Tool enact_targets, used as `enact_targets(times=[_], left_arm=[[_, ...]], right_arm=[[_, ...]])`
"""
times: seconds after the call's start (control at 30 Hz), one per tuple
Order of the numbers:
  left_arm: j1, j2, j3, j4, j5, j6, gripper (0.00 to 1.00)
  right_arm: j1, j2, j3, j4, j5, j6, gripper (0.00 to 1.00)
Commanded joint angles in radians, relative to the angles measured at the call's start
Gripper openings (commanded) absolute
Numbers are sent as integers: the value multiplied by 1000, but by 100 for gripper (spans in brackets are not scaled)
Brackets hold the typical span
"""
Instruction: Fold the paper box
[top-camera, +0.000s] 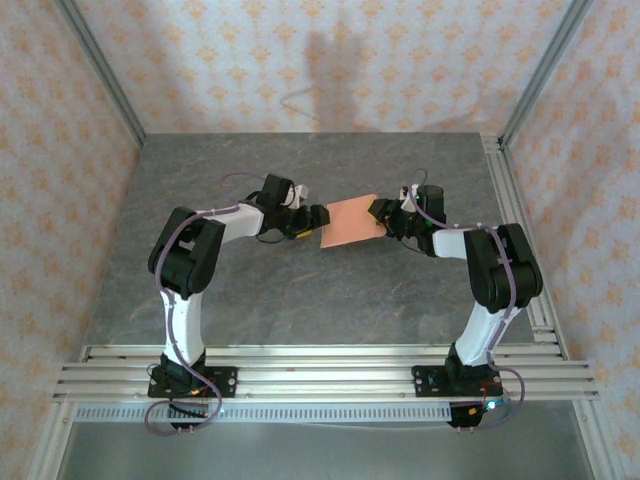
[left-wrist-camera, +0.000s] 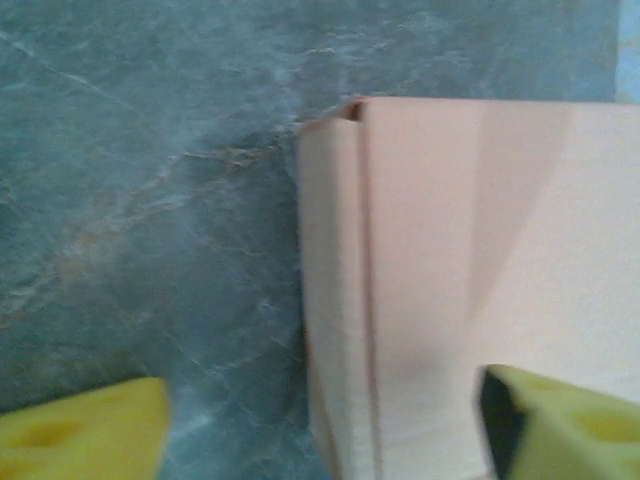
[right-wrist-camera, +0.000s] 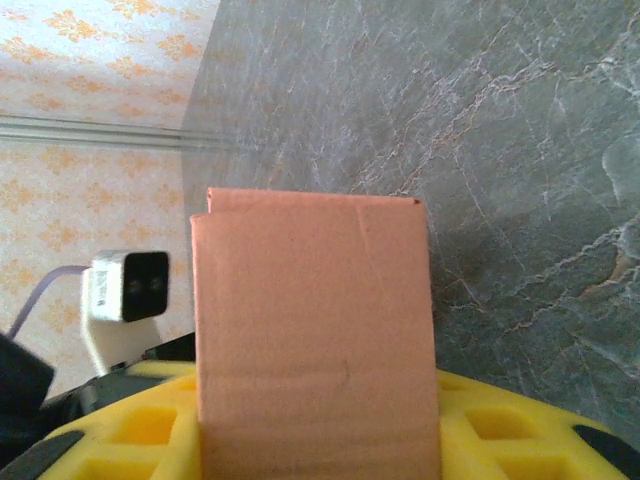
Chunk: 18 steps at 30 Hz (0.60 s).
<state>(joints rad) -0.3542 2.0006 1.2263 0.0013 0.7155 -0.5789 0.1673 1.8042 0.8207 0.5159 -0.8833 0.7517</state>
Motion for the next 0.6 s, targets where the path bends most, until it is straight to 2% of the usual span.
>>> enact_targets(times=[0.0, 0.13, 0.23, 0.4, 0.57], left_arm=[[2, -84, -42, 66, -79, 24, 100], [-4, -213, -150, 208, -184, 62, 100], [-33, -332, -231, 254, -338, 145, 100], [-159, -500, -297, 233, -600, 422, 100], [-256, -558, -368, 354, -700, 659, 100]], right_arm=[[3, -47, 10, -14, 4, -7, 42], [1, -68, 15, -27, 7, -5, 43], [-2, -95, 7, -29, 16, 6, 43], [-6, -155, -7, -56, 35, 8, 44], [-8, -201, -11, -48, 28, 41, 44]])
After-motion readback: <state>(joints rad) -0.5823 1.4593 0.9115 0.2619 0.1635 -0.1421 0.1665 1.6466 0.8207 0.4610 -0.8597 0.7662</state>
